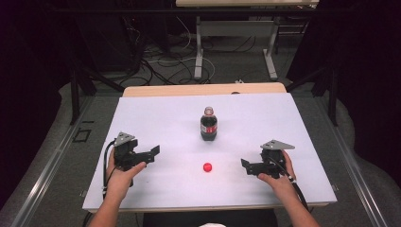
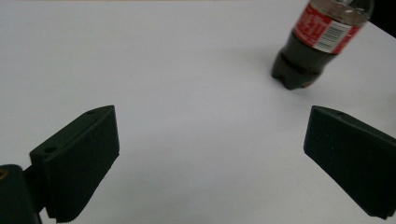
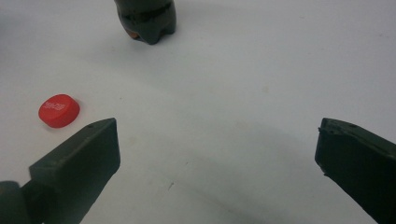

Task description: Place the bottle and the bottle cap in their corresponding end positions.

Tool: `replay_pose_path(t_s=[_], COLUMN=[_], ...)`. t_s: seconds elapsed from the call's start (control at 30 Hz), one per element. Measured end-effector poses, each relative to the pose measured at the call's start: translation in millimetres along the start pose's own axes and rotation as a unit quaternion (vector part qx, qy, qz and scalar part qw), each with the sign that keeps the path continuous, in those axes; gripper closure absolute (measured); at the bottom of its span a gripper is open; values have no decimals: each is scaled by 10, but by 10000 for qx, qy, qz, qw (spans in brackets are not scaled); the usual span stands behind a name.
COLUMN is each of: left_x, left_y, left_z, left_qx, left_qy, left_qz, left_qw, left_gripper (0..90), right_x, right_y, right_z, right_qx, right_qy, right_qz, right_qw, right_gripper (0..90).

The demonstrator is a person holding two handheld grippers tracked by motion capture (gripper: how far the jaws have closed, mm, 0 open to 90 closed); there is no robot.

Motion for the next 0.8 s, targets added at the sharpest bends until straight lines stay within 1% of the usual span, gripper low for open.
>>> replay_pose_path(t_s=[0.03,0.17,0.27,0.3,0.43,0.53,0.6,0.63,0.67,0.7,0.8], left_x=[43,174,239,254,327,388,426,444,463,483,525], left_y=[-8,-63,-134,-152,-205,-236,-252,-261,-272,-280,-302], left_z=[-10,-29,-10,1,34,49,45,47,44,44,47], left_qx=[-27,-98,-30,-48,-63,-107,-111,-121,-85,-70,-45], left_qy=[19,90,87,96,146,252,314,364,422,471,527], left_qz=[-49,-205,-213,-239,-258,-200,-151,-163,-173,-175,-225], left_qw=[10000,9997,9997,9997,9995,9994,9993,9991,9989,9987,9983], left_gripper=[32,9,8,8,12,12,12,12,13,16,17], right_x=[-16,-48,-81,-90,-137,-167,-190,-200,-201,-210,-228], right_y=[-2,-8,-12,-12,-29,-39,-44,-48,-51,-56,-64], right_z=[1,3,4,11,16,21,26,29,35,37,51], right_qx=[-4,3,9,-4,28,36,27,25,33,39,52], right_qy=[-21,-45,-94,-75,-138,-151,-166,-192,-199,-190,-216], right_qz=[-29,15,26,26,106,145,121,120,173,151,154], right_qw=[10000,10000,10000,10000,9998,9998,9998,9997,9996,9997,9996], right_gripper=[0,0,0,0,0,0,0,0,0,0,0])
Point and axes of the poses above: each handheld gripper's, and its own axes: z roughly forward along the jaws, y roughly out of its top, x roughly to its left, the point moved 6 cm from there along z, roughly forward along the jaws, and after that the axes turned 3 degrees about x, right-handed, at the moved point
